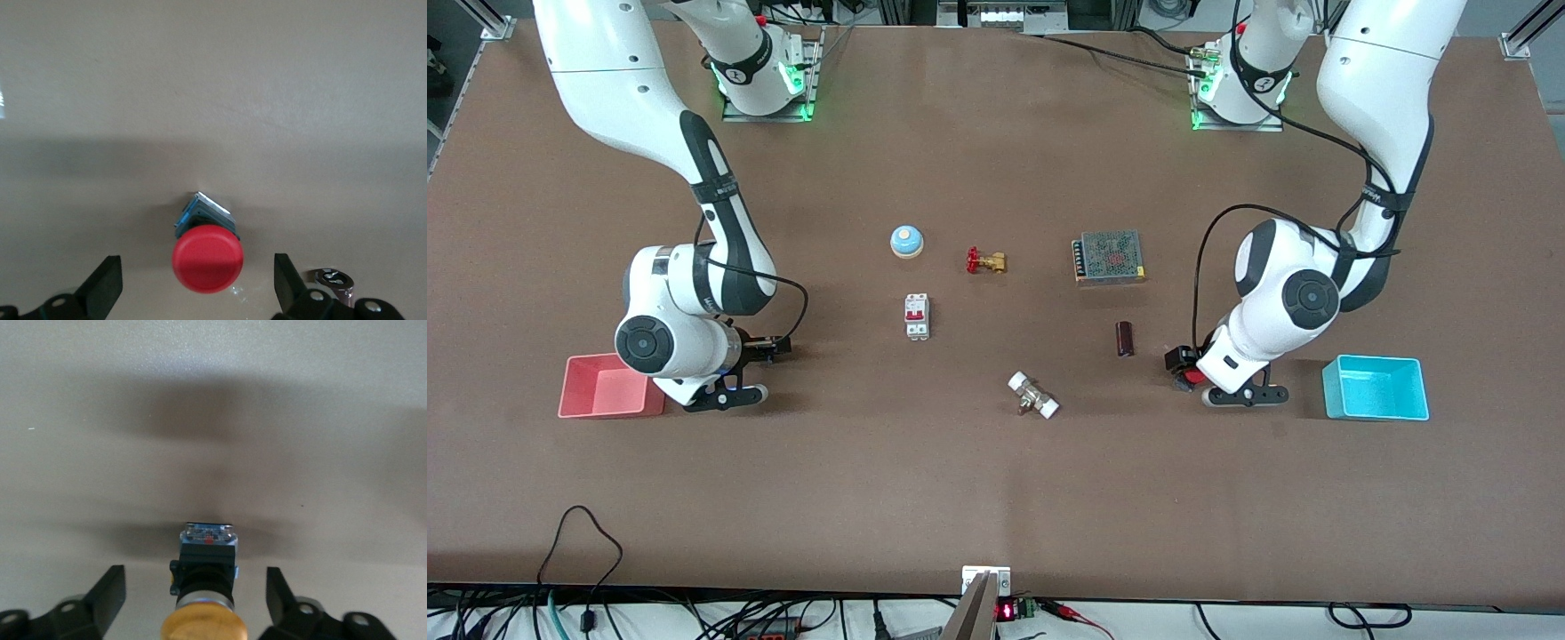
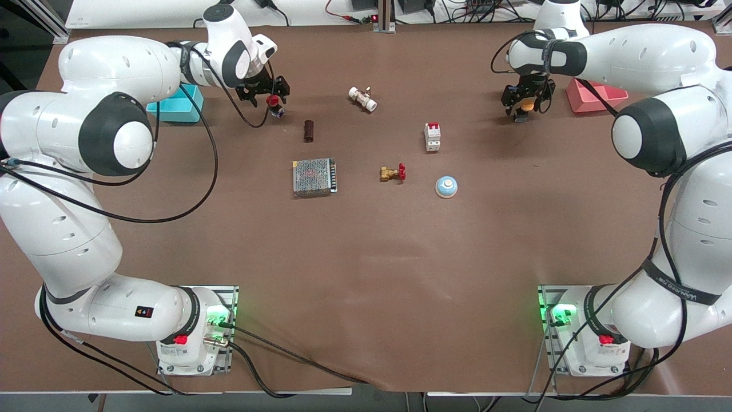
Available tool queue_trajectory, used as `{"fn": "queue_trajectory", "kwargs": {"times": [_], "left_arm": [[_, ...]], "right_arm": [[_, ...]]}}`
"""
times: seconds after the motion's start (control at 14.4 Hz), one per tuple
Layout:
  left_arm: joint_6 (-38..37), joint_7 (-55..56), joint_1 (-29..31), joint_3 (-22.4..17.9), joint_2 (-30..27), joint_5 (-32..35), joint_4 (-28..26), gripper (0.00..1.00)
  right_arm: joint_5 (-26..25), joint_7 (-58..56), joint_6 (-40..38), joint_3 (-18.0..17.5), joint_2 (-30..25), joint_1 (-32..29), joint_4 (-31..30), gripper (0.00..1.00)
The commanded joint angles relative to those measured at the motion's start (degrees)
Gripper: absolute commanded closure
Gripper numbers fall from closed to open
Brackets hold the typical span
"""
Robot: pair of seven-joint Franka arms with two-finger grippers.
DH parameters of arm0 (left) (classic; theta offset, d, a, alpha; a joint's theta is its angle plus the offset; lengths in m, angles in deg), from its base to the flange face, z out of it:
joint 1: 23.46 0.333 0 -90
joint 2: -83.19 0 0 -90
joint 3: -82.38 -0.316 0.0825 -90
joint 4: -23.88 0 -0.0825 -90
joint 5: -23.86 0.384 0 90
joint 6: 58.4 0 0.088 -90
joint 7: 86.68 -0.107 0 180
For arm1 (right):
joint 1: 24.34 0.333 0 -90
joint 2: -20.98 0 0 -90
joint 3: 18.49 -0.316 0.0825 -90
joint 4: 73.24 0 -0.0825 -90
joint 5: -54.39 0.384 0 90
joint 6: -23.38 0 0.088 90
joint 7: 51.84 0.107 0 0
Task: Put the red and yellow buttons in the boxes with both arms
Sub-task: 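Grasp the yellow button with the right gripper while the left gripper grasps the red button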
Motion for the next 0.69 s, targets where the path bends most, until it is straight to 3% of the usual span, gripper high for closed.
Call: {"fn": "queue_trajectory", "kwargs": {"times": [0.0, 0.28, 0.42, 0.62], "left_arm": [[0.92, 1.07, -0.79, -0.25, 0.74, 0.86, 0.33, 0.0], [0.92, 1.16, -0.96, -0.16, 1.35, 0.86, 1.38, 0.12], [0.84, 1.16, -0.96, -0.16, 1.7, 0.85, 2.08, 0.23], [0.84, 1.16, -0.96, -0.16, 1.62, 0.77, 2.26, 0.35]], "right_arm": [[0.94, -1.38, -0.07, 0.12, -0.84, -0.3, -1.16, 0.41], [0.94, -1.38, -0.16, 0.04, -0.93, -0.22, -1.43, 0.53], [0.94, -1.38, -0.42, 0.12, -0.93, -0.22, -1.52, 0.62], [0.94, -1.11, -1.47, 0.12, -1.46, -0.22, -1.34, 0.68]]}}
